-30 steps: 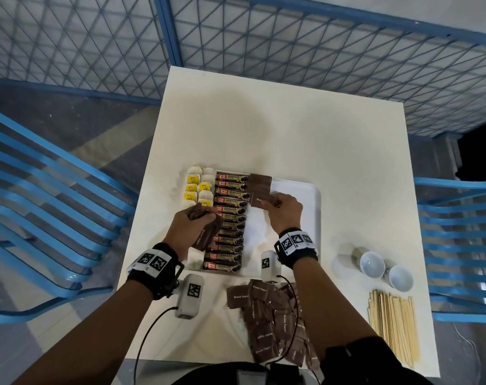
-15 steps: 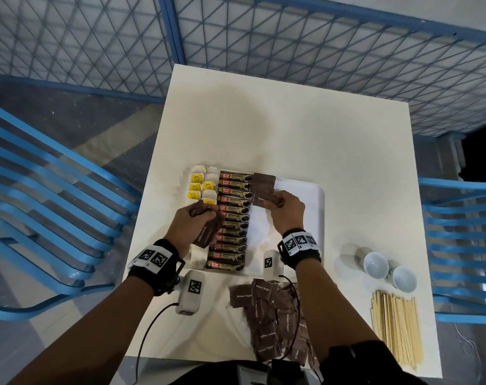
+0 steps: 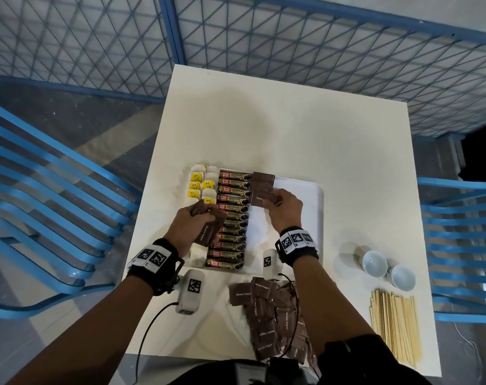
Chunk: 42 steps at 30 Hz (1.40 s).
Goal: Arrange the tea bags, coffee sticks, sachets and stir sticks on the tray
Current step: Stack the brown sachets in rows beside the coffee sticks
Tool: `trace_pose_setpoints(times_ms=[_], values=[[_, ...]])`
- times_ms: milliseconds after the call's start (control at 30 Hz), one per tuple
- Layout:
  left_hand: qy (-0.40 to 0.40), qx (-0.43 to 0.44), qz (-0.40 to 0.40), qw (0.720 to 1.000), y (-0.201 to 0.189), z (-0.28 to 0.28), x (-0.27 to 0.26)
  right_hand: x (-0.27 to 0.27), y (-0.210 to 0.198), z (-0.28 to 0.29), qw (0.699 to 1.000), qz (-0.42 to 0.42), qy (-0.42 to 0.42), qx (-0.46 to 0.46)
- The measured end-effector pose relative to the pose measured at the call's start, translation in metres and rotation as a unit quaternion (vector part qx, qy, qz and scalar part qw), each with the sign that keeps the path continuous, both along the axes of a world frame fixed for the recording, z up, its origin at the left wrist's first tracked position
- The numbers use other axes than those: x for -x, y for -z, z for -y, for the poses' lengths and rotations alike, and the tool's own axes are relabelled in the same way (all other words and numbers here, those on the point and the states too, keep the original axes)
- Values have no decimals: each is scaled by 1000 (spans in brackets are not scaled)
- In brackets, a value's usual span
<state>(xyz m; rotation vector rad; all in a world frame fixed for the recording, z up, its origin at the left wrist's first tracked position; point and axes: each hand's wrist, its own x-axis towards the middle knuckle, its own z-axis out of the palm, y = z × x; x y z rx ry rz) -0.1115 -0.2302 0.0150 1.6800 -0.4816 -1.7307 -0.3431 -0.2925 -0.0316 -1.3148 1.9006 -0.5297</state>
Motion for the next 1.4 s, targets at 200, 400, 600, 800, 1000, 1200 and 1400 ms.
trace_pose_setpoints(times_ms=[200, 400, 600, 800, 1000, 1200, 1400], values=[[8, 12, 0, 1000, 3, -4, 1, -1, 4, 0, 999, 9, 42, 6], [5, 31, 2, 1000, 6, -6, 3, 0, 4, 0, 998, 25, 59, 15], [-16, 49, -65, 997, 1, -6, 5, 1, -2, -6, 994, 22, 97, 37], [-12, 38, -75, 996, -6, -2, 9, -27, -24, -18, 992, 115, -41, 27], [-19, 64, -40, 997, -11, 1, 11, -42, -50, -22, 954, 220, -196, -50], [-5, 62, -81, 995, -14, -3, 11, -44, -42, -26, 966, 193, -169, -30], [25, 86, -65, 994, -8, -8, 6, -41, -45, -24, 974, 176, -140, -20]])
